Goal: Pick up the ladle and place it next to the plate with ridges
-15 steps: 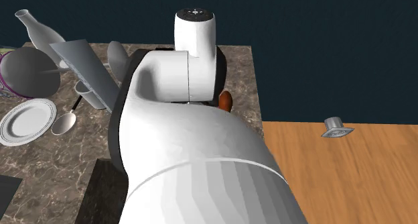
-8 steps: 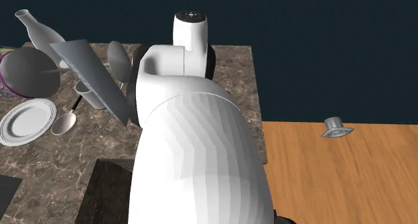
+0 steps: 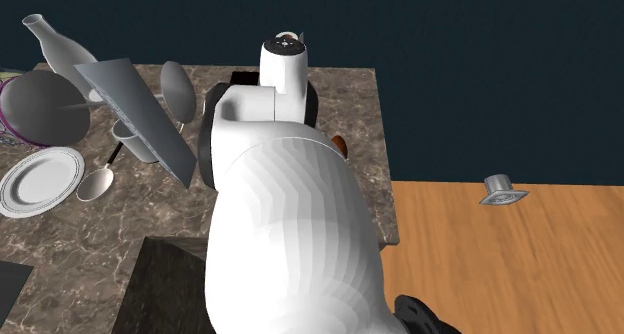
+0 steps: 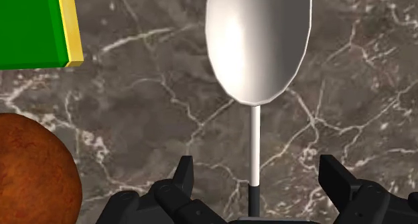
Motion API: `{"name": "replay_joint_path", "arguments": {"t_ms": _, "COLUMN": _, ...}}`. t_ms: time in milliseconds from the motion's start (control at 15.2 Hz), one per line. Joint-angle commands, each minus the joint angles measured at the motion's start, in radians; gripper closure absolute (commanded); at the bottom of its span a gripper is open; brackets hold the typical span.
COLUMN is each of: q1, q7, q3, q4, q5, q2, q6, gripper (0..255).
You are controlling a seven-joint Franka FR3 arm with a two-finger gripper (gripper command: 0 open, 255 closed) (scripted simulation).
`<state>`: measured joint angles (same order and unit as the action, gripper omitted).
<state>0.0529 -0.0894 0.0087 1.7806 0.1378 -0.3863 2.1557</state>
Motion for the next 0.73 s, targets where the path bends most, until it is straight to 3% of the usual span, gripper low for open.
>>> {"name": "replay_joint_path", "arguments": {"t_ms": 0, "q1": 0.000, "q7": 0.001, "q3": 0.000, "q4": 0.002, "q5": 0.000, "q2": -0.003, "q6": 0.006, "gripper": 0}}
{"name": "replay_joint_path", "arguments": {"t_ms": 330, "q1": 0.000, "q7": 0.001, "q3": 0.000, "q4": 0.002, "q5": 0.000, "q2": -0.003, "q6": 0.005, "gripper": 0}}
{"name": "replay_joint_path", "arguments": {"t_ms": 396, "q1": 0.000, "q7": 0.001, "q3": 0.000, "q4": 0.002, "q5": 0.000, "q2": -0.003, "q6": 0.005, "gripper": 255}}
{"name": "replay_joint_path", "arguments": {"t_ms": 660, "q1": 0.000, "q7": 0.001, "q3": 0.000, "q4": 0.002, "q5": 0.000, "q2": -0.003, "q6": 0.005, "gripper": 255}}
